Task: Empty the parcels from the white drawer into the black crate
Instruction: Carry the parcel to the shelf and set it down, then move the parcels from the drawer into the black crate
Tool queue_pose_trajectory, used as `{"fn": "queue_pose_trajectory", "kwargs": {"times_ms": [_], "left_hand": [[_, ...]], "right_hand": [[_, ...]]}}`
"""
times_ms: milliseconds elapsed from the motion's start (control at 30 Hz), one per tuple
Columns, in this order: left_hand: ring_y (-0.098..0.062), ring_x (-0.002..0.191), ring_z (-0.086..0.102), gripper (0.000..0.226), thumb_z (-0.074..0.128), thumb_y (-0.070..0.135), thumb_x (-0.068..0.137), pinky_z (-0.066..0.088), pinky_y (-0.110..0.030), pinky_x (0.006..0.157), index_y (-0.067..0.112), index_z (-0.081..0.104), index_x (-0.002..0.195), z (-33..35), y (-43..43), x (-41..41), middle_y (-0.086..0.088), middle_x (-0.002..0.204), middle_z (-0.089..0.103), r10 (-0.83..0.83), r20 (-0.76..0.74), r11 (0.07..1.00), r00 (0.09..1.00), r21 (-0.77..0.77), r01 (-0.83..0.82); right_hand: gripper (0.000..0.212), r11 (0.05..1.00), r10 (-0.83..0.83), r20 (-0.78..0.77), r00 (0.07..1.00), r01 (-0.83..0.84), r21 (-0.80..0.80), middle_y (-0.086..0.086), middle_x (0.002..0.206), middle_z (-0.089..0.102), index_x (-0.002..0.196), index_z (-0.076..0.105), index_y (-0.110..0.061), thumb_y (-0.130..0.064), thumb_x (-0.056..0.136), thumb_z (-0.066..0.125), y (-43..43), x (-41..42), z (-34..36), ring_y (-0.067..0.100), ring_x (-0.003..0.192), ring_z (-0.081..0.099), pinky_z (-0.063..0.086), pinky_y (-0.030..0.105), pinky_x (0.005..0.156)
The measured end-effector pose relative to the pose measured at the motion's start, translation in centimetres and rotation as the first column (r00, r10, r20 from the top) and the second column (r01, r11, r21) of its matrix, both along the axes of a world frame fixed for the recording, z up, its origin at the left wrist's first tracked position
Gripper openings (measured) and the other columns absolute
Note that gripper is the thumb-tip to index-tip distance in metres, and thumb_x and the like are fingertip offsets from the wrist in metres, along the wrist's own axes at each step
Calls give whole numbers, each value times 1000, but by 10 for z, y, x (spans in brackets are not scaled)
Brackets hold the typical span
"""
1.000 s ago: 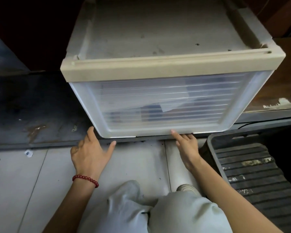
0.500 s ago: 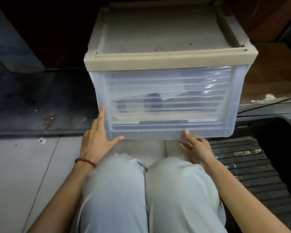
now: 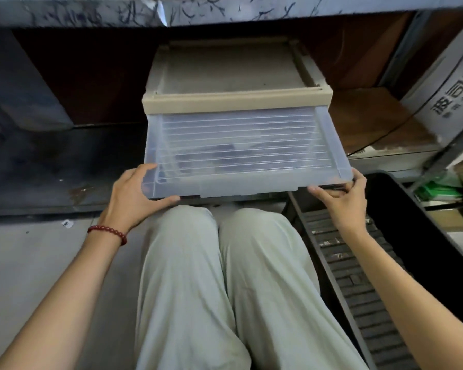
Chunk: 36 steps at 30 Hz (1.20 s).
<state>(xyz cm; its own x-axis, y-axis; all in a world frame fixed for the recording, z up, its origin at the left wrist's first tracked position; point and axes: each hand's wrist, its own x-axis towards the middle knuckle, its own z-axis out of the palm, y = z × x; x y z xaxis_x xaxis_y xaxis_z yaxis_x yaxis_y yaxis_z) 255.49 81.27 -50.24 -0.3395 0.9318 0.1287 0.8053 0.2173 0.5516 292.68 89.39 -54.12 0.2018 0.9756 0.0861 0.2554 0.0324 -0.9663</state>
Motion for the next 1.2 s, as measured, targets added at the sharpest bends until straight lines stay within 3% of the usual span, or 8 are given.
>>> {"fn": "queue_pose_trajectory", "kwargs": {"times_ms": [67, 200, 300, 467, 600, 700, 1000, 1200], "left_hand": [[-25, 123, 48, 75, 82, 46, 67, 37, -36, 103, 19, 53, 130, 9, -3, 0, -7, 135, 52, -3, -37, 997, 999, 71, 5], [-26, 119, 51, 67, 79, 43, 72, 41, -37, 100, 13, 56, 128, 25, 5, -2, -8, 134, 53, 29, -89, 992, 996, 125, -18], [-25, 122, 50, 60, 76, 41, 76, 40, -36, 102, 12, 58, 125, 25, 19, -1, -7, 135, 52, 26, -93, 993, 995, 118, -15], [-28, 126, 47, 48, 71, 36, 83, 42, -42, 102, 13, 60, 123, 18, 50, -3, -7, 143, 46, 54, -85, 993, 995, 108, -45], [-29, 114, 54, 50, 67, 43, 84, 49, -43, 86, 13, 59, 122, 26, 78, -5, -6, 134, 52, 91, -216, 990, 972, 123, -65], [-31, 99, 58, 48, 67, 50, 82, 48, -43, 75, 15, 62, 115, 31, 102, -11, -7, 120, 60, 127, -396, 985, 910, 157, -69], [-30, 81, 57, 23, 69, 33, 83, 39, -40, 72, 13, 61, 76, 39, 154, -20, -6, 86, 63, 113, -489, 984, 865, 178, -28], [-27, 76, 59, 21, 67, 26, 84, 39, -39, 72, 11, 61, 70, 37, 165, -16, -3, 76, 63, 122, -456, 979, 881, 202, -31]], "right_hand": [[88, 999, -36, 172, 984, 30, 38, 4, 126, 56, 137, 37, -13, -38, 68, 84, 1, 4, 11, 8, 84, 63, 54, 27, 80], [87, 997, -67, 376, 924, 51, 54, 6, 123, 56, 128, 45, -13, -57, 62, 81, 16, 11, 30, 20, 98, 60, 54, 40, 82], [77, 1000, -17, 401, 916, 15, 8, 9, 122, 61, 130, 46, -9, -48, 72, 78, 36, 13, 39, 26, 107, 60, 49, 40, 86], [59, 1000, 22, 396, 918, -17, -16, 4, 97, 60, 133, 50, -3, -28, 84, 70, 72, 6, 48, 23, 97, 62, 48, 38, 92], [51, 1000, 17, 403, 915, -13, -13, 4, 98, 64, 128, 50, -6, -29, 87, 69, 110, -1, 54, 20, 97, 63, 42, 37, 94], [54, 1000, 26, 446, 894, -22, -15, 2, 97, 64, 126, 51, -7, -37, 85, 70, 138, -4, 57, 21, 93, 63, 49, 36, 84], [36, 973, -84, 728, 680, -100, 206, 4, 87, 63, 96, 61, -11, -45, 88, 64, 179, -13, 63, 18, 73, 58, 45, 28, 61], [39, 964, -138, 848, 511, -127, 233, 11, 95, 66, 95, 69, -9, -46, 93, 56, 185, -18, 64, 26, 87, 54, 33, 27, 55]]}}
